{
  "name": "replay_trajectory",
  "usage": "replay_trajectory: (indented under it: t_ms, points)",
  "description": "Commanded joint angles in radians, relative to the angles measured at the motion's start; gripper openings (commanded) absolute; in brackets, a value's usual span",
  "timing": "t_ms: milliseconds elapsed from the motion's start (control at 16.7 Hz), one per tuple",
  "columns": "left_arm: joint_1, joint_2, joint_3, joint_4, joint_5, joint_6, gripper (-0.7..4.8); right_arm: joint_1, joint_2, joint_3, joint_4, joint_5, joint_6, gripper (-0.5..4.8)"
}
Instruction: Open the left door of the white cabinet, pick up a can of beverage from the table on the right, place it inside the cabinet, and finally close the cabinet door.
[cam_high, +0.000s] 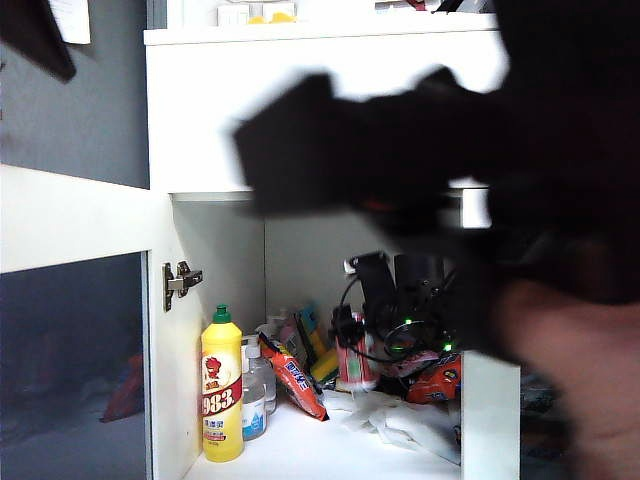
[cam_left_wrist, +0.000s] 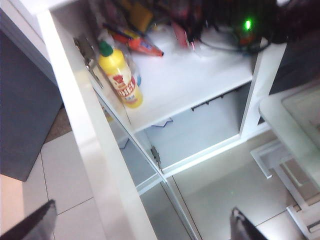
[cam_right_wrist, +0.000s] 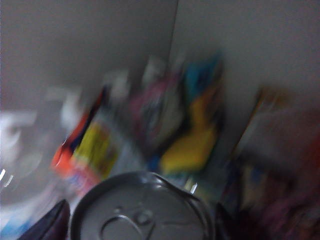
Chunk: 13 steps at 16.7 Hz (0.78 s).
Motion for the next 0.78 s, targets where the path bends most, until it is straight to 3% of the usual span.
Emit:
replay_trajectory:
  t_ms: [60, 478, 776]
  points:
    - [0.001, -0.002, -0.021, 0.025, -0.003, 0.004, 4.76, -0.031, -0.008, 0.011, 0.062, 0.044, -0.012, 1.69]
    - [0.002, 0.0, -0.034, 0.068, -0.003, 0.012, 4.75, -0.049, -0.008, 0.012, 0.064, 0.037, 0.06, 1.69]
    - [0.002, 0.0, -0.035, 0.084, -0.003, 0.016, 4.76, -0.041, -0.008, 0.012, 0.079, -0.027, 0.093, 1.69]
